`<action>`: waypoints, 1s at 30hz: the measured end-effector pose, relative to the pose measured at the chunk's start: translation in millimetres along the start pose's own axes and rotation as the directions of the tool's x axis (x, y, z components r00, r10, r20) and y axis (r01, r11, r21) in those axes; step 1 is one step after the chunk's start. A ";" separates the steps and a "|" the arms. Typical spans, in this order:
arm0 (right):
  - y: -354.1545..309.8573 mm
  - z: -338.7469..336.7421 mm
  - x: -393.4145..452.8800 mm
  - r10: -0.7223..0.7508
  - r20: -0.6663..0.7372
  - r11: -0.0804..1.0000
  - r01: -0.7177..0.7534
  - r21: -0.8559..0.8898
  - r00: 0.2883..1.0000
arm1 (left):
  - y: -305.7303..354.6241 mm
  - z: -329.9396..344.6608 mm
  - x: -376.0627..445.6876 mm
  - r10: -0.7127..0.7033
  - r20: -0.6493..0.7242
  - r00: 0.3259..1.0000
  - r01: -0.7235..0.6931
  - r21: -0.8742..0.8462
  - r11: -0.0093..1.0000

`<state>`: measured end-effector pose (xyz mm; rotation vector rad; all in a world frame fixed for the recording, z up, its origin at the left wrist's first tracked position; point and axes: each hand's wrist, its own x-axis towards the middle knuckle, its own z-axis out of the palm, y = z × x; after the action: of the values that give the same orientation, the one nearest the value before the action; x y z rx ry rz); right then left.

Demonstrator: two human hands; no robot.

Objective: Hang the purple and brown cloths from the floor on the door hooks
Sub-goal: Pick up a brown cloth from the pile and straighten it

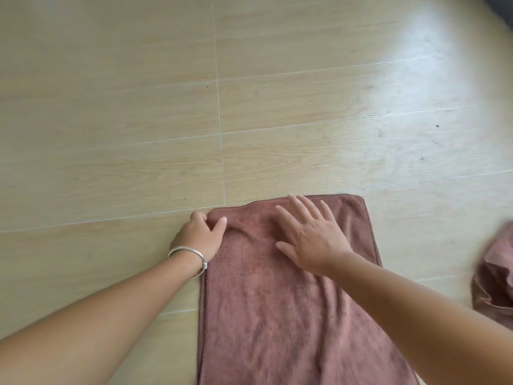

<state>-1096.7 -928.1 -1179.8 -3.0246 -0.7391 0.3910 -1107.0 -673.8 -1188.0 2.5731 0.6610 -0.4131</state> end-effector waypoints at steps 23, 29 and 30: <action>-31.8 11.3 5.5 -0.054 0.045 0.999 0.054 -0.002 0.998 | 20.8 -20.7 -16.5 -0.008 0.427 0.904 0.378 -0.791 0.481; -35.0 8.2 5.8 -0.084 0.004 0.996 0.084 -0.019 0.996 | 16.2 -17.9 -7.7 0.039 -0.128 0.991 -0.120 -0.725 0.679; -34.5 8.0 5.6 -0.084 0.002 0.996 0.084 -0.022 0.996 | 14.5 -18.3 -5.3 0.037 -0.222 0.974 -0.175 -0.647 0.742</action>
<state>-1109.4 -895.3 -1186.7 -3.0013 -0.8733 0.3851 -1100.9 -678.2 -1165.3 1.9489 0.5843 0.1197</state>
